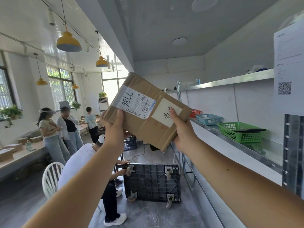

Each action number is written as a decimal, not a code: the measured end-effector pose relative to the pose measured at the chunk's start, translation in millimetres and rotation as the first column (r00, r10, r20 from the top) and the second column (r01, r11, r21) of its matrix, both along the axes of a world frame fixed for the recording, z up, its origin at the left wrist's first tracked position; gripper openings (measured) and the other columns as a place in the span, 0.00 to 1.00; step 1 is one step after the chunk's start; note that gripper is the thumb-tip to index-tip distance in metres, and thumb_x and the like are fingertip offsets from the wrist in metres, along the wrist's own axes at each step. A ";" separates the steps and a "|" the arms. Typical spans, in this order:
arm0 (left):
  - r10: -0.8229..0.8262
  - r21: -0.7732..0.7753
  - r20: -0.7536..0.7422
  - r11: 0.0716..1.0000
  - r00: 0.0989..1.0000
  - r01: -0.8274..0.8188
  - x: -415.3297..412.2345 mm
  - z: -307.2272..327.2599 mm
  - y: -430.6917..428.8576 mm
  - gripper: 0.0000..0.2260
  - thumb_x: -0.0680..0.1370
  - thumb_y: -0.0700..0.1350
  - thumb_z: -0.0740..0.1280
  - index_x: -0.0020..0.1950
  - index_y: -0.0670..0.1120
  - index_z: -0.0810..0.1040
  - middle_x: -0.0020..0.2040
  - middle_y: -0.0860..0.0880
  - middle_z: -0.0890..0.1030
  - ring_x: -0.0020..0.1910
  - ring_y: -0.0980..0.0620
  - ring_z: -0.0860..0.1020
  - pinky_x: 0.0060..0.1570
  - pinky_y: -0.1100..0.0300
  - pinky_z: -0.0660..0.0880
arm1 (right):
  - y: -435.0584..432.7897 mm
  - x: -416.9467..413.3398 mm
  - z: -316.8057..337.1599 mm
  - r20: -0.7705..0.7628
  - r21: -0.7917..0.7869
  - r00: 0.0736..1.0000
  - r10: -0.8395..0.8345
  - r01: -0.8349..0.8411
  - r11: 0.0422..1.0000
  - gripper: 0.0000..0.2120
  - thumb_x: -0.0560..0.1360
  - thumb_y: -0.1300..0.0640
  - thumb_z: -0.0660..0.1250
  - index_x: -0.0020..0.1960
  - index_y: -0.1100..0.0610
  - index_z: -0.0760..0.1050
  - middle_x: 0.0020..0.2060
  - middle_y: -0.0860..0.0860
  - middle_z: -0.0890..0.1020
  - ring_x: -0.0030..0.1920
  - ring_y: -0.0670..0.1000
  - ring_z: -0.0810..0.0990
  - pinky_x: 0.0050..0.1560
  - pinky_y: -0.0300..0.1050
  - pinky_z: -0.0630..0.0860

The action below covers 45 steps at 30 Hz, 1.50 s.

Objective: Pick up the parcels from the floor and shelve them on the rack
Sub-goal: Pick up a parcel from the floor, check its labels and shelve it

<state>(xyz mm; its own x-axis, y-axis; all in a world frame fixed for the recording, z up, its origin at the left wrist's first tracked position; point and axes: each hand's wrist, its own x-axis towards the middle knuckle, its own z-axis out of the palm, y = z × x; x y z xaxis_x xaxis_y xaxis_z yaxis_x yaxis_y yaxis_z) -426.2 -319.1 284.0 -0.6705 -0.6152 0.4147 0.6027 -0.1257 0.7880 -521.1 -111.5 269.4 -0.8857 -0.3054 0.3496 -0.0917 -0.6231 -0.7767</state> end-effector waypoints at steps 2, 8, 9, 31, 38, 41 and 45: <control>-0.029 0.105 -0.037 0.994 0.999 0.033 -2.2 -5.7 8.0 0.30 0.79 0.59 0.73 0.74 0.62 0.59 0.71 0.46 0.76 0.66 0.40 0.80 0.51 0.32 0.84 | -2.4 0.2 0.3 -0.038 0.043 0.999 0.003 -0.002 0.999 0.29 0.69 0.42 0.80 0.68 0.42 0.76 0.56 0.46 0.90 0.54 0.51 0.90 0.49 0.57 0.86; -0.068 0.326 -0.119 0.940 0.990 0.104 -6.6 -11.1 29.0 0.33 0.78 0.60 0.74 0.76 0.62 0.58 0.67 0.47 0.78 0.62 0.42 0.83 0.53 0.32 0.84 | -5.6 6.9 2.8 0.032 0.174 0.998 0.059 -0.064 0.983 0.34 0.59 0.37 0.83 0.64 0.35 0.79 0.54 0.42 0.90 0.60 0.55 0.85 0.47 0.63 0.81; -0.067 0.341 -0.124 0.934 0.990 0.106 -7.2 -11.7 31.3 0.31 0.78 0.60 0.75 0.74 0.61 0.59 0.67 0.47 0.78 0.62 0.41 0.83 0.53 0.32 0.84 | -5.3 6.8 2.8 0.045 0.186 0.997 0.068 -0.075 0.980 0.37 0.58 0.38 0.85 0.66 0.36 0.78 0.57 0.44 0.89 0.61 0.56 0.84 0.45 0.64 0.81; -0.124 0.210 0.279 0.975 0.952 0.066 1.3 -8.5 -14.0 0.20 0.80 0.65 0.65 0.58 0.52 0.85 0.58 0.45 0.88 0.57 0.43 0.85 0.54 0.45 0.83 | 6.7 -21.1 11.7 -0.033 -0.067 0.999 -0.014 0.012 0.998 0.28 0.69 0.58 0.81 0.68 0.54 0.81 0.57 0.53 0.89 0.59 0.58 0.86 0.44 0.59 0.85; 0.044 0.104 0.255 0.992 0.966 -0.073 0.8 -3.3 -24.2 0.22 0.85 0.37 0.56 0.67 0.63 0.75 0.48 0.45 0.87 0.50 0.45 0.86 0.50 0.48 0.85 | 5.4 -24.7 17.5 0.030 -0.153 0.999 -0.035 0.039 0.987 0.32 0.72 0.63 0.80 0.73 0.55 0.76 0.62 0.57 0.86 0.62 0.62 0.84 0.43 0.67 0.84; 0.031 0.109 0.247 0.992 0.969 -0.060 2.6 -5.3 -30.2 0.24 0.85 0.37 0.59 0.67 0.66 0.77 0.49 0.44 0.89 0.50 0.43 0.87 0.42 0.48 0.87 | 2.7 -20.7 20.9 0.042 -0.156 0.997 -0.059 0.065 0.986 0.43 0.69 0.63 0.82 0.80 0.55 0.68 0.69 0.58 0.81 0.63 0.61 0.83 0.45 0.68 0.84; -0.076 0.264 0.276 0.964 0.958 0.001 7.3 -3.9 -27.1 0.22 0.81 0.67 0.63 0.68 0.57 0.81 0.60 0.42 0.87 0.56 0.38 0.86 0.39 0.42 0.86 | 0.0 -17.6 26.5 0.019 -0.154 0.996 -0.085 0.087 0.984 0.44 0.68 0.64 0.83 0.80 0.56 0.67 0.70 0.57 0.80 0.60 0.58 0.85 0.45 0.64 0.85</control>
